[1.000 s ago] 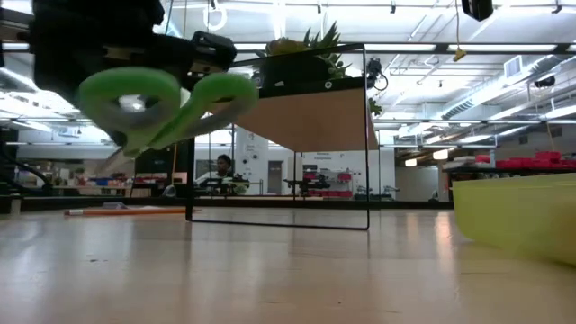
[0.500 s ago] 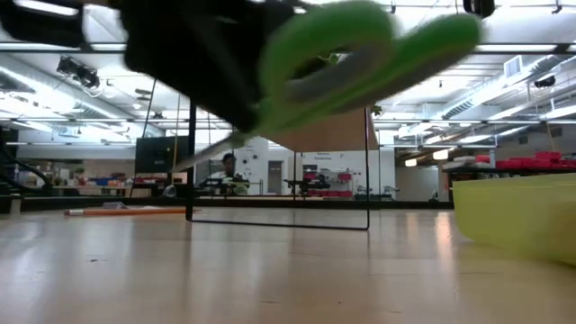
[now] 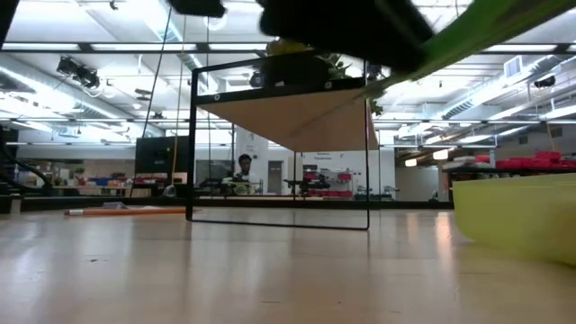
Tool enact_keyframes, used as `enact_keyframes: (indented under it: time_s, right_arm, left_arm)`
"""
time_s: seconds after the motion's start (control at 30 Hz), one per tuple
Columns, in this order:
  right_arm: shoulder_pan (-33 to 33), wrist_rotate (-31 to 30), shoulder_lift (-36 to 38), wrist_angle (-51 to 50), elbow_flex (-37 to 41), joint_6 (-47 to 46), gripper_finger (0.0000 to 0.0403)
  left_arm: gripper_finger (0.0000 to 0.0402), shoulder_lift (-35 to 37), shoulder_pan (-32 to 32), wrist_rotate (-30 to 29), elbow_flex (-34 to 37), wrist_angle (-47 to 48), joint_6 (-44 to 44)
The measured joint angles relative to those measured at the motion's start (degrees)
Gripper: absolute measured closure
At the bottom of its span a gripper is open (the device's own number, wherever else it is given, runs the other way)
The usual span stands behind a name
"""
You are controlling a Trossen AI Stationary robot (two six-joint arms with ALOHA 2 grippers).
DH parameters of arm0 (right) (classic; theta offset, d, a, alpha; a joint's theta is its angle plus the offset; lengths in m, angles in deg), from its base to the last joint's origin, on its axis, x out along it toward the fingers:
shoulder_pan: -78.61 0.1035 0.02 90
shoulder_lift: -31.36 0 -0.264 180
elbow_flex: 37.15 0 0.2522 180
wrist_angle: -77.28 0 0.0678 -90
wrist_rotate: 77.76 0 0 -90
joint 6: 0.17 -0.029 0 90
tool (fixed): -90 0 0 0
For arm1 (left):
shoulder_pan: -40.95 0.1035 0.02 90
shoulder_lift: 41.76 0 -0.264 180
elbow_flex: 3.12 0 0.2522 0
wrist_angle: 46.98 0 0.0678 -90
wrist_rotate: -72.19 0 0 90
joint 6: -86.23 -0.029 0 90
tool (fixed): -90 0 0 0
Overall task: Pack school essentials
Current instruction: Put the green scissor into the yellow supply box
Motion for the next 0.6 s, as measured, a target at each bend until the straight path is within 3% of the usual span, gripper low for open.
enact_keyframes:
  time_s: [0.6]
  right_arm:
    - [0.00,-0.35,1.45,-1.48,0.00,-0.44,0.0283]
  left_arm:
    - [0.0283,-7.26,1.17,-0.84,-8.76,-9.31,-4.65]
